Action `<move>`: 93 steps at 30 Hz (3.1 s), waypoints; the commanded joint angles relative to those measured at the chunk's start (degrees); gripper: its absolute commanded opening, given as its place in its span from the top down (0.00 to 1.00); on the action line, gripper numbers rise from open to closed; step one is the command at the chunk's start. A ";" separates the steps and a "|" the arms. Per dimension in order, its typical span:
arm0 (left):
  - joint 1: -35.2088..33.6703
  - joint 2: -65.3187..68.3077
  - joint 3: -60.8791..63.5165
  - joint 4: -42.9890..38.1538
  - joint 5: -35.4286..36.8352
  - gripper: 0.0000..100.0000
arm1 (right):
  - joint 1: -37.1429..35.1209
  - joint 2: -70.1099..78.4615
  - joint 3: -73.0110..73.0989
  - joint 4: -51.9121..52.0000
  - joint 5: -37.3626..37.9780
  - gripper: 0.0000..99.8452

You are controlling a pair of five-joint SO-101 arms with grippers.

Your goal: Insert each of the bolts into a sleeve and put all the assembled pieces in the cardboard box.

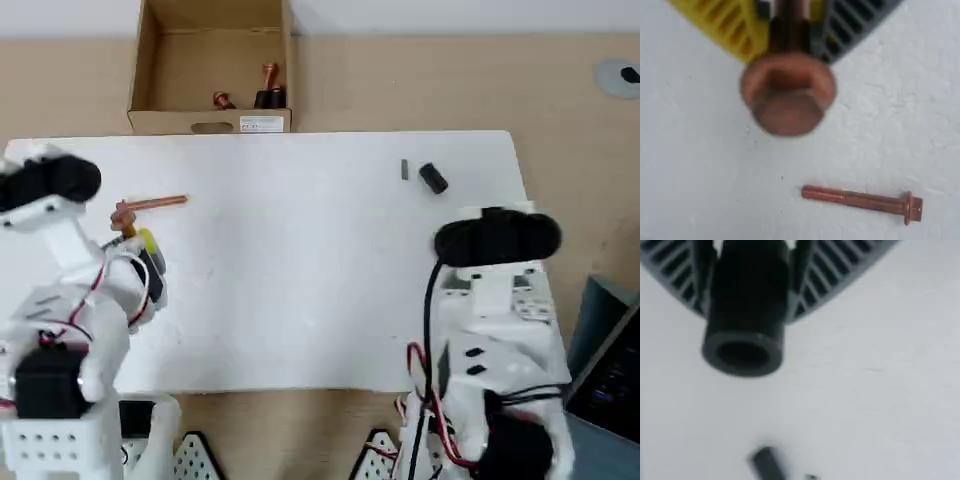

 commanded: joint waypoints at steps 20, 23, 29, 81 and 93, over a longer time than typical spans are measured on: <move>22.68 -32.13 27.69 -25.23 10.55 1.00 | -36.70 -11.91 20.88 -13.36 -10.20 0.99; 24.97 -32.13 27.60 -28.04 13.36 1.00 | -39.25 -15.60 22.64 -13.36 -10.02 0.99; 28.57 -32.22 27.52 -35.34 14.68 1.00 | -44.62 -22.55 25.19 -13.27 -9.93 0.99; 41.32 -32.13 38.59 -38.86 9.58 1.00 | -50.42 -22.81 22.99 -26.37 6.77 0.99; 44.66 -32.13 40.35 -36.66 9.85 0.99 | -50.33 -22.81 22.64 -26.37 6.77 0.99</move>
